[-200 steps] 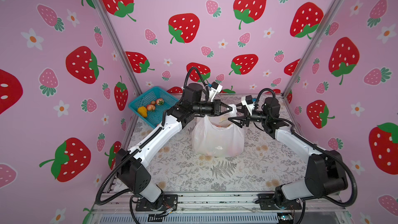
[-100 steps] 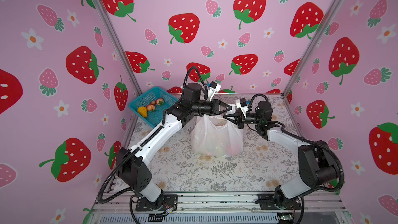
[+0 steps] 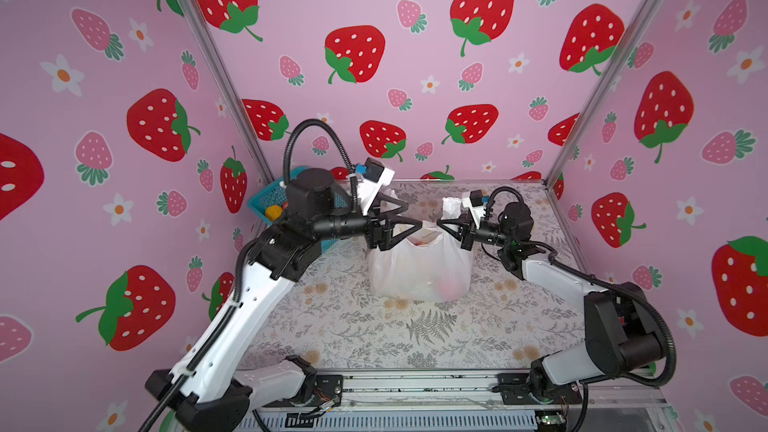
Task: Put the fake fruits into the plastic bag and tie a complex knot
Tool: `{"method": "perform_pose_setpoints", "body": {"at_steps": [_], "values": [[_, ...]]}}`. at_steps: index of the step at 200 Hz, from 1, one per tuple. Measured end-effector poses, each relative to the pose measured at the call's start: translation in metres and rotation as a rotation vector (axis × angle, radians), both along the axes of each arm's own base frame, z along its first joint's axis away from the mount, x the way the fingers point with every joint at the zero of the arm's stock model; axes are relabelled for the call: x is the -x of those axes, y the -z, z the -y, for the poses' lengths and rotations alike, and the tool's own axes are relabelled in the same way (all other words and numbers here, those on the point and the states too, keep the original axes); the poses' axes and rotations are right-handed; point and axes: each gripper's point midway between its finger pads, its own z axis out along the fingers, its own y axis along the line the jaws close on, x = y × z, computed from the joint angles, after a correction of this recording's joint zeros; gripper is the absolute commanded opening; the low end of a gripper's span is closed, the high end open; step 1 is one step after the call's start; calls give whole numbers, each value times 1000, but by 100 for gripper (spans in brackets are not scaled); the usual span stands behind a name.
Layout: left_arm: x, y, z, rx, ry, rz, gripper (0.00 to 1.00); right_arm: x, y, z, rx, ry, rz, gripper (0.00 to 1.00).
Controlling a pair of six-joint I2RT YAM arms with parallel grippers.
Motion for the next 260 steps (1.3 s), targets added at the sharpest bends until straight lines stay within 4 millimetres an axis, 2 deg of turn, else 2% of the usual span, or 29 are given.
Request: {"method": "perform_pose_setpoints", "body": {"at_steps": [28,48,68,86,143,184,206,240,260], "values": [[-22,28,-57,-9,-199,23,90,-2,0,0,-1,10,-7,0],[-46,60,-71,-31,-253,-17,93,-3,0,1,-1,17,-8,0],[-63,95,-68,-60,-233,-72,98,-4,0,1,-1,20,-8,0],[-74,113,-63,-73,-202,-96,99,-4,0,1,-1,21,-8,0],[-95,129,-37,-85,-86,16,99,-4,0,1,-1,21,-7,0],[-104,150,-18,-114,-3,64,100,-4,0,1,-1,22,-7,0],[-111,155,-11,-102,26,87,92,-4,0,1,-1,23,-8,0],[-120,154,-4,-56,54,98,62,-5,1,1,1,28,-8,0],[-120,153,-2,-32,71,107,48,-6,2,1,3,34,-10,0]]}}
